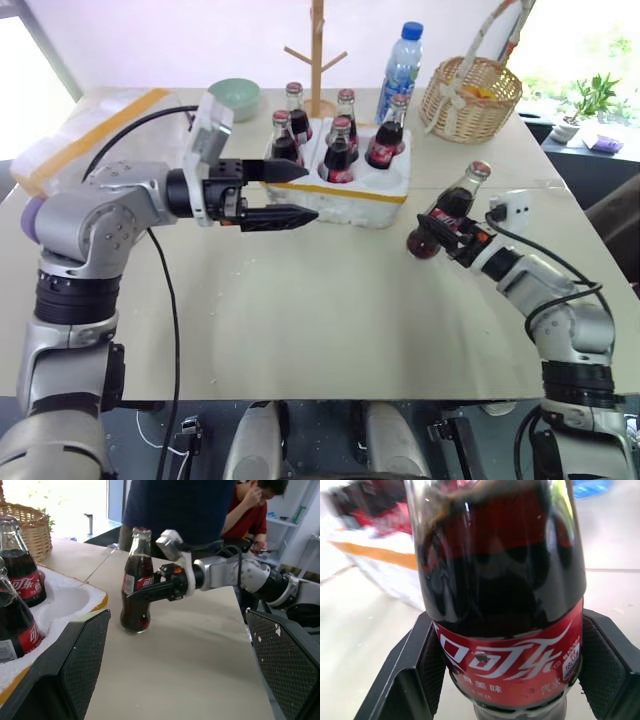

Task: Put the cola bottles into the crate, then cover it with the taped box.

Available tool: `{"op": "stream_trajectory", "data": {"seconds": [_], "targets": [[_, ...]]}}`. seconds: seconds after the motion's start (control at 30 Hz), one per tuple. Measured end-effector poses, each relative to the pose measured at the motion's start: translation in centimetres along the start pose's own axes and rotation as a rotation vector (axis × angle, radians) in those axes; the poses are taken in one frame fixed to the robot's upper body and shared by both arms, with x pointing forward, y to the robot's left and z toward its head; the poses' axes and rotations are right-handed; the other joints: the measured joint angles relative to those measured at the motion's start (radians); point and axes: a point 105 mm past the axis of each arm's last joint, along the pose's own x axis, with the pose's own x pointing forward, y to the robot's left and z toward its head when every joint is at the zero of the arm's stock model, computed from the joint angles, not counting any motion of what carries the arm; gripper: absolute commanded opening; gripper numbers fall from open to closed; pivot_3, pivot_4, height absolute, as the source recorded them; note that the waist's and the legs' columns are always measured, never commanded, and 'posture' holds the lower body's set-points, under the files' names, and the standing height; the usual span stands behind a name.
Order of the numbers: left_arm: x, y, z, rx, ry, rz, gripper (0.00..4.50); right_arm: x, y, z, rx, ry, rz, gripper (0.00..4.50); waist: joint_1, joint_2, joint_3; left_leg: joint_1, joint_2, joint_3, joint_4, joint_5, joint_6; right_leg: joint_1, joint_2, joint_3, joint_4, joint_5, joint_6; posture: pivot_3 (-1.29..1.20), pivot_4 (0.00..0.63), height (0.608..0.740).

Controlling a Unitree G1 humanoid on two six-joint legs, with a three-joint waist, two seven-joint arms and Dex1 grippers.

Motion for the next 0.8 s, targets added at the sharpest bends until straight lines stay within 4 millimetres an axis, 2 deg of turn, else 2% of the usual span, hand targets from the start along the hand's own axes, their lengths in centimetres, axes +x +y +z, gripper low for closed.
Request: {"op": "stream_trajectory", "data": {"seconds": [0.17, 0.23, 0.3, 0.37, 0.5, 0.67, 0.77, 0.8], "targets": [[-0.6, 0.0, -0.4, -0.002, 0.006, 0.034, 4.50, 1.3, 2.6, 8.6, -0.116, -0.180, 0.146, 2.88, -0.018, 0.000, 0.001, 0.000, 0.000, 0.000, 0.000, 0.000, 0.000, -0.001, 0.000, 0.000, 0.002, 0.000, 0.000, 0.00, 0.150, 0.740], [-0.7, 0.1, -0.3, 0.001, 0.001, 0.042, 4.50, 2.5, 3.6, 10.7, -0.139, -0.223, 0.187, 2.88, -0.023, 0.000, 0.001, 0.000, 0.000, 0.000, 0.000, 0.000, 0.000, -0.002, 0.001, 0.000, 0.003, 0.000, 0.000, 0.00, 0.150, 0.740], [-0.9, 0.1, -0.2, 0.007, -0.004, 0.053, 4.50, 4.0, 4.3, 11.7, -0.151, -0.236, 0.214, 2.88, -0.021, 0.000, 0.001, 0.001, 0.000, -0.001, 0.000, 0.000, 0.000, -0.002, 0.001, 0.000, 0.005, 0.000, 0.000, 0.00, 0.150, 0.740], [-0.9, 0.2, -0.2, 0.008, -0.007, 0.064, 4.50, 6.0, 4.4, 10.9, -0.152, -0.182, 0.205, 2.88, -0.020, 0.000, 0.001, 0.001, 0.000, 0.000, -0.001, 0.000, 0.000, -0.002, 0.001, 0.000, 0.005, 0.000, 0.000, 0.00, 0.150, 0.740], [-1.1, 0.0, -0.5, 0.012, -0.005, 0.081, 4.50, 9.5, 3.4, 6.3, -0.089, -0.033, 0.160, 2.88, -0.014, 0.000, 0.001, -0.002, 0.000, 0.000, -0.001, 0.000, 0.000, -0.003, 0.000, 0.000, 0.004, 0.000, 0.000, 0.00, 0.150, 0.740], [-1.7, 0.1, -0.6, 0.019, -0.001, 0.120, 4.50, 11.1, 2.7, 3.0, -0.120, 0.083, 0.134, 2.88, -0.017, 0.000, 0.001, -0.013, 0.000, 0.000, 0.001, 0.001, 0.000, -0.015, 0.000, 0.000, 0.007, 0.001, 0.001, 0.00, 0.150, 0.740], [-2.1, 0.0, -0.6, 0.025, 0.004, 0.137, 4.50, 11.4, 2.5, 2.6, -0.176, 0.104, 0.127, 2.88, -0.019, 0.000, 0.001, -0.012, 0.000, 0.000, 0.001, 0.001, -0.001, -0.014, 0.000, 0.000, 0.008, 0.001, 0.001, 0.00, 0.150, 0.740], [-2.0, -0.1, -0.5, 0.024, 0.001, 0.137, 4.50, 11.5, 2.5, 2.4, -0.194, 0.115, 0.123, 3.38, -0.020, 0.000, 0.001, -0.012, 0.000, -0.001, 0.001, 0.001, -0.001, -0.014, 0.000, 0.000, 0.008, 0.001, 0.001, 0.00, 0.150, 0.740]]}}
